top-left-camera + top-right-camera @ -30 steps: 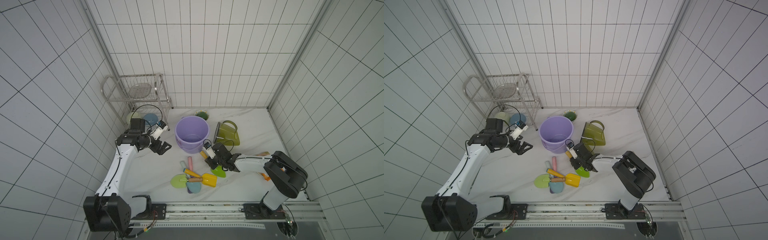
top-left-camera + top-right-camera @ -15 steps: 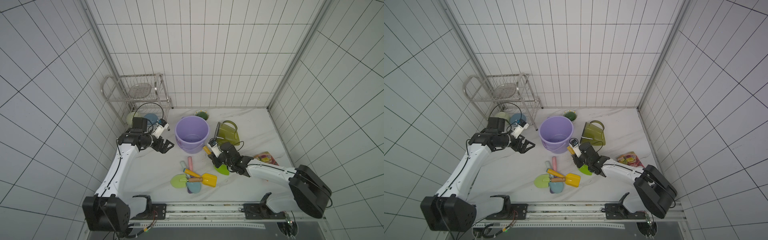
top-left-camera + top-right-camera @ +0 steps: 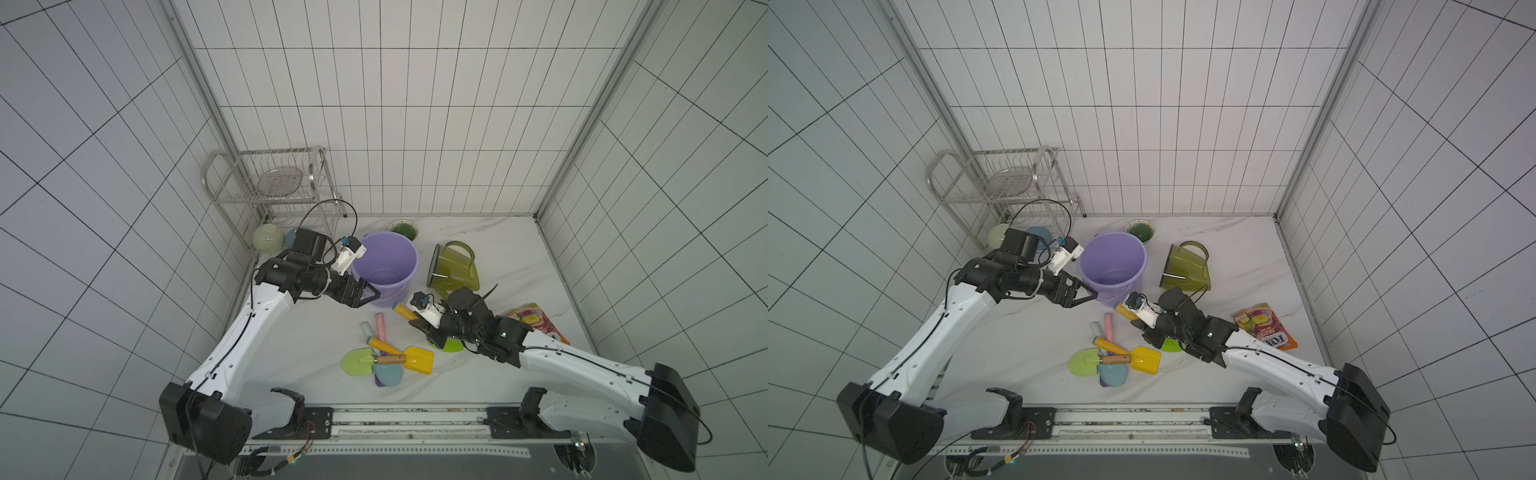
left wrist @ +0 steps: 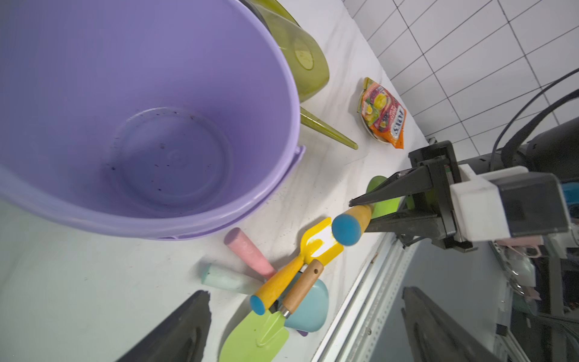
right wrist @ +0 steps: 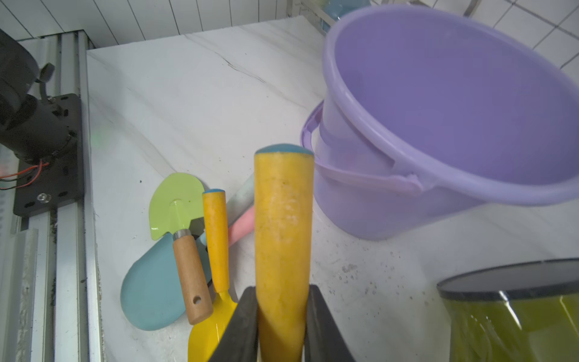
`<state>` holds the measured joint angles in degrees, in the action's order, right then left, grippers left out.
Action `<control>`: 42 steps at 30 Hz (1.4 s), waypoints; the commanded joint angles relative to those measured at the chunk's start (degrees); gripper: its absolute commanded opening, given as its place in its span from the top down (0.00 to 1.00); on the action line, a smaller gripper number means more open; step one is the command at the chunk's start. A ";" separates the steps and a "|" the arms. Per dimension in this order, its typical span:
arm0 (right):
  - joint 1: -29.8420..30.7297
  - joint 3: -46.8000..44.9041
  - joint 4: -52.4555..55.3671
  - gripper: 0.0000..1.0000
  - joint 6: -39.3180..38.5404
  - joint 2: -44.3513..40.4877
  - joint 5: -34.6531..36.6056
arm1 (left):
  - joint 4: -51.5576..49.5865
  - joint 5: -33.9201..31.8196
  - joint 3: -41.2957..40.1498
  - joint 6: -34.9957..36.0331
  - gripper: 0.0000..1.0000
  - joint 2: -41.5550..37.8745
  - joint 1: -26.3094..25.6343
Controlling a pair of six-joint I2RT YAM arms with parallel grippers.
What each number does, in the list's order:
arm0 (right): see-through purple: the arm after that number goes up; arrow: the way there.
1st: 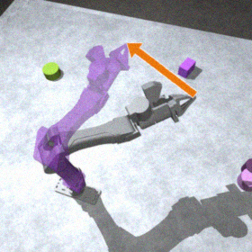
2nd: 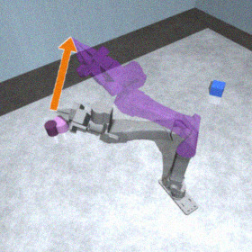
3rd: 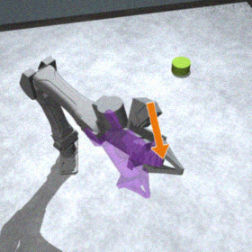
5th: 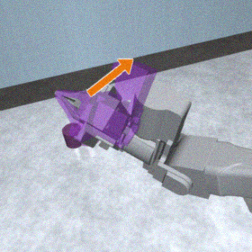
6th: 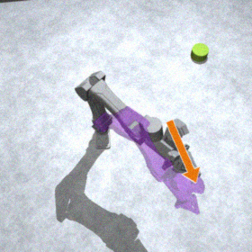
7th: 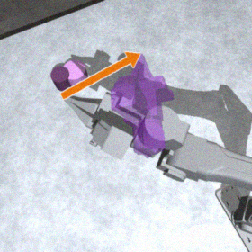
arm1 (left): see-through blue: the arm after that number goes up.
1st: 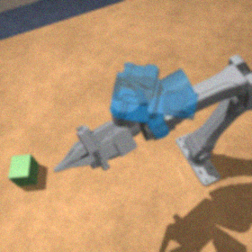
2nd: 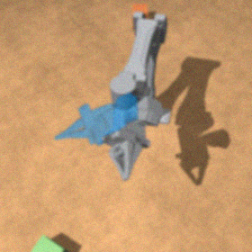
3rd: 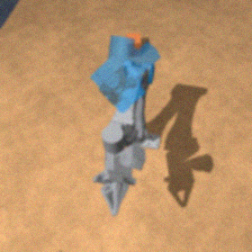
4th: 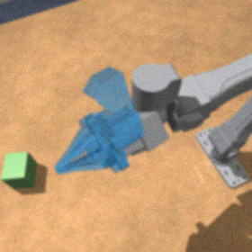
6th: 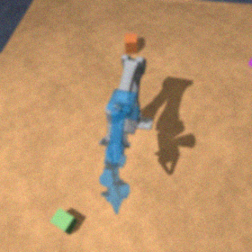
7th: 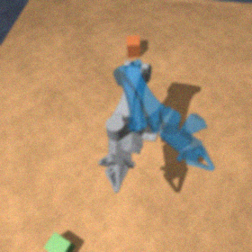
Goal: Organize the gardening tools
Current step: Pick up the gardening tool from the center of the board.
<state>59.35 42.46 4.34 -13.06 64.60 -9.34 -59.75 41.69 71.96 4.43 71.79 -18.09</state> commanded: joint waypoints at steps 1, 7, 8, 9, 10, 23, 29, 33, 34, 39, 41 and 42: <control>2.51 2.77 1.28 0.91 -3.19 -0.45 2.76 | -0.33 4.25 0.74 -3.40 0.07 0.75 -2.21; 4.74 4.89 -0.63 0.91 -4.27 0.75 4.47 | -0.59 5.59 -0.14 -2.77 0.17 1.29 -5.57; 5.13 4.99 -1.27 0.91 -4.40 0.67 4.51 | -0.70 5.86 -0.30 -2.46 0.19 1.25 -6.24; 5.27 5.08 -1.86 0.91 -4.43 0.57 4.44 | -0.79 5.97 -0.44 -2.27 0.20 1.26 -6.74; 5.47 5.17 -2.27 0.91 -4.43 0.54 4.24 | -0.86 5.98 -0.68 -2.09 0.21 1.29 -7.04; 6.40 5.77 -4.11 0.91 -5.26 0.96 4.34 | -0.85 6.60 -1.34 -0.45 0.50 2.44 -8.74; 6.41 6.34 -4.43 0.90 -5.31 1.79 4.29 | -0.86 7.01 -1.57 0.46 0.72 2.54 -9.24; 6.40 6.50 -4.28 0.87 -4.84 1.74 4.25 | -0.78 7.50 -1.46 1.25 0.93 2.48 -9.25; 6.39 6.57 -4.15 0.83 -4.32 1.48 4.59 | -0.79 7.46 -1.42 1.47 0.99 2.46 -9.18; 5.77 6.22 -2.72 0.56 2.10 -1.96 5.58 | -1.30 8.89 -0.96 2.98 1.00 1.90 -5.69; 4.15 5.78 -2.18 0.45 6.13 -4.17 3.38 | -1.91 12.39 -0.69 4.16 1.00 1.63 -1.69; 2.42 5.60 -1.86 0.41 8.51 -5.32 1.11 | -2.27 14.03 -0.46 4.90 1.00 1.48 -0.03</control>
<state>64.07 46.61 2.61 -11.62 63.31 -5.52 -61.49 50.52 70.65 6.63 74.24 -22.00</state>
